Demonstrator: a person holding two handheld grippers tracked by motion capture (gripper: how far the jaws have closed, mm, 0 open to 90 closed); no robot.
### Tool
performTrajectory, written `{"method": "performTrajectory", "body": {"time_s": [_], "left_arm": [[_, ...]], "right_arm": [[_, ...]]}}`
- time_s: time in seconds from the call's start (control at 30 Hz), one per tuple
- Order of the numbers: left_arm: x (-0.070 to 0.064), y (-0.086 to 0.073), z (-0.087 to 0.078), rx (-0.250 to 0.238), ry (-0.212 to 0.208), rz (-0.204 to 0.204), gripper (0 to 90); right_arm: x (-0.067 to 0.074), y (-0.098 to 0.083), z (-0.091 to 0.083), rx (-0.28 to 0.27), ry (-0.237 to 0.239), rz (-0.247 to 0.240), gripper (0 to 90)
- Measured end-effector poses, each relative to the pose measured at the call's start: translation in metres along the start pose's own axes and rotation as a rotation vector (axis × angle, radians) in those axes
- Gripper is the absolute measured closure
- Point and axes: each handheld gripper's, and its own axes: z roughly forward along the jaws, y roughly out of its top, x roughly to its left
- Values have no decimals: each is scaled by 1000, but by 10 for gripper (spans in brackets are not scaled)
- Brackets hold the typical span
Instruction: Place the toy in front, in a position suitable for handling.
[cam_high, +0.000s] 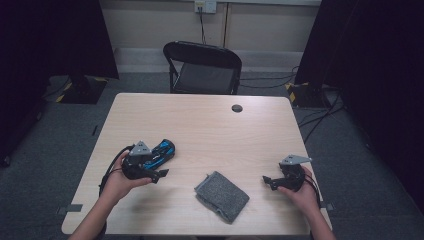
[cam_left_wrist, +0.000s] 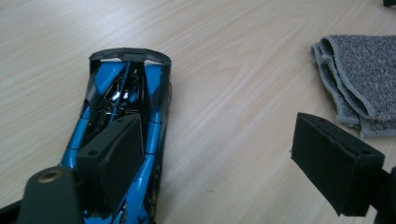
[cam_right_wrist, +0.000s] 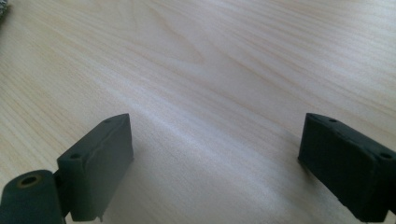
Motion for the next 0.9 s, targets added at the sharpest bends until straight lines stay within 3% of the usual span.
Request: {"method": "performTrajectory", "body": {"time_s": [0.33, 0.6, 0.9], "left_arm": [[19, 7, 11, 25, 16, -30, 163], [33, 17, 21, 59, 47, -15, 163], [48, 25, 40, 93, 50, 11, 165]], "right_arm": [[0, 0, 0, -1, 0, 0, 93], [0, 0, 0, -2, -1, 0, 93], [0, 0, 0, -1, -2, 2, 93]]}}
